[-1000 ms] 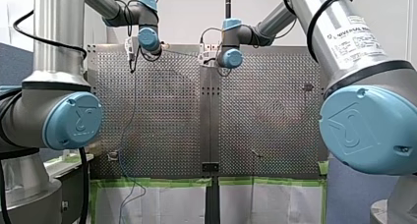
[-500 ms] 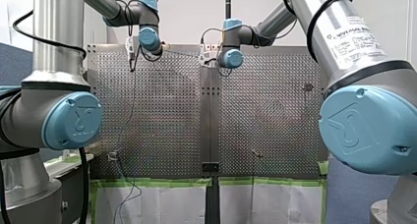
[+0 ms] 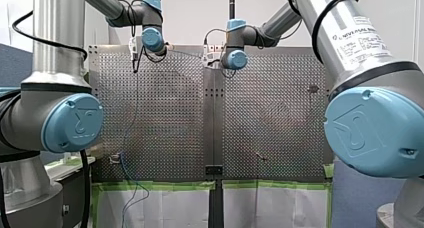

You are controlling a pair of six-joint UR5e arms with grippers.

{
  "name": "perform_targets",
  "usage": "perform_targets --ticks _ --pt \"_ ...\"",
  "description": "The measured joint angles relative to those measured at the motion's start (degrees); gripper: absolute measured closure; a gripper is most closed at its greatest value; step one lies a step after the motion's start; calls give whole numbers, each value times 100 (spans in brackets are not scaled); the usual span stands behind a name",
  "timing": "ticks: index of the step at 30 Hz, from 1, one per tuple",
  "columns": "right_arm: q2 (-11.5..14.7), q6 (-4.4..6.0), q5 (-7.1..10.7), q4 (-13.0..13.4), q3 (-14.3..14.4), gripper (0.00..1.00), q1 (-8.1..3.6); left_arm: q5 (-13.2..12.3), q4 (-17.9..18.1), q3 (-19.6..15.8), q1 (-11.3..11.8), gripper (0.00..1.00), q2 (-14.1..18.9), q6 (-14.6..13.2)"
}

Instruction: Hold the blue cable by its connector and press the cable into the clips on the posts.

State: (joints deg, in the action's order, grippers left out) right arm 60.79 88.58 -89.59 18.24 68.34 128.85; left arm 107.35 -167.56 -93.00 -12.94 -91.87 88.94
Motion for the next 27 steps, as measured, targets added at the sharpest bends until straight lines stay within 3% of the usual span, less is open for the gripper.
perform_targets --ticks 21,23,24,25,27 --pt "0 -13 -16 -39 0 100 -2 -94 -59 -4 -18 97 -8 65" --pt "0 -14 -16 -39 0 100 2 -100 -64 -2 -18 76 -18 71" --pt "0 -14 -16 -39 0 100 3 -107 -68 -2 -18 76 -26 73" --pt "0 -14 -16 -39 0 100 3 -119 -74 -2 -18 61 -37 78" --pt "0 -15 -16 -39 0 100 9 -135 -80 0 -16 55 -71 90"
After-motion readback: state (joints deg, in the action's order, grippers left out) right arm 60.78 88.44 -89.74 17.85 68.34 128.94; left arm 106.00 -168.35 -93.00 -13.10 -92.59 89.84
